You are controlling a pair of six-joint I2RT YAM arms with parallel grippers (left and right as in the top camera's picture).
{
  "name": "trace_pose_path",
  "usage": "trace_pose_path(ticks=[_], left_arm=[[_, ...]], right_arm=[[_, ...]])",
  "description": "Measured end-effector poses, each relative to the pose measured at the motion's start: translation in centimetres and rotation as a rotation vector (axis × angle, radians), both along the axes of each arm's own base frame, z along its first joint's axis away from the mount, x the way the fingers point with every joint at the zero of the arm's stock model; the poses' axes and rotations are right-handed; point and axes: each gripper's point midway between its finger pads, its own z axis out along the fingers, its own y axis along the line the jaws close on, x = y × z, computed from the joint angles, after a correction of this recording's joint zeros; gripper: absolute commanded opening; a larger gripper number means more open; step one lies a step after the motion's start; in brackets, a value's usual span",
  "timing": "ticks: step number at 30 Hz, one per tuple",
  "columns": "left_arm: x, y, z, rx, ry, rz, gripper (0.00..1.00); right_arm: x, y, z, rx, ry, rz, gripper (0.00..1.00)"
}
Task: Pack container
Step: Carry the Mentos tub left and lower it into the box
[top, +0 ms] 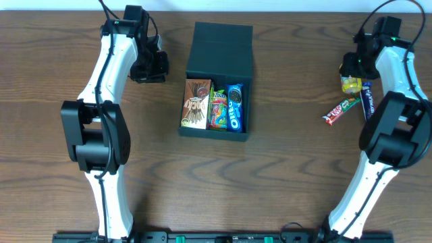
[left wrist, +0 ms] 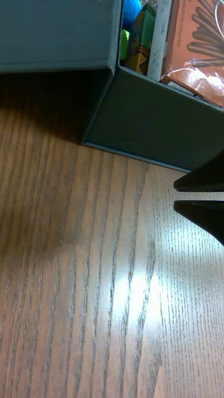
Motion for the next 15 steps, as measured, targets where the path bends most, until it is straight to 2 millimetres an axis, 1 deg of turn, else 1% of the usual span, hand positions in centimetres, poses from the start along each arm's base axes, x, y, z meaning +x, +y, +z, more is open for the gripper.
trace_pose_path(ticks=[5, 10, 12, 15], left_arm=[[0.0, 0.0, 0.0, 0.0, 0.0, 0.0, 0.08], [0.0, 0.0, 0.0, 0.0, 0.0, 0.0, 0.08], [0.0, 0.0, 0.0, 0.0, 0.0, 0.0, 0.08], [0.0, 0.0, 0.0, 0.0, 0.0, 0.0, 0.08]], right_arm=[[0.0, 0.03, 0.0, 0.002, 0.0, 0.0, 0.35], [-0.18, 0.13, 0.03, 0.008, 0.008, -0.003, 0.14], [-0.51, 0.39, 0.02, 0.021, 0.022, 0.0, 0.01], [-0.92, 0.79, 0.18, 0.042, 0.04, 0.005, 0.01]])
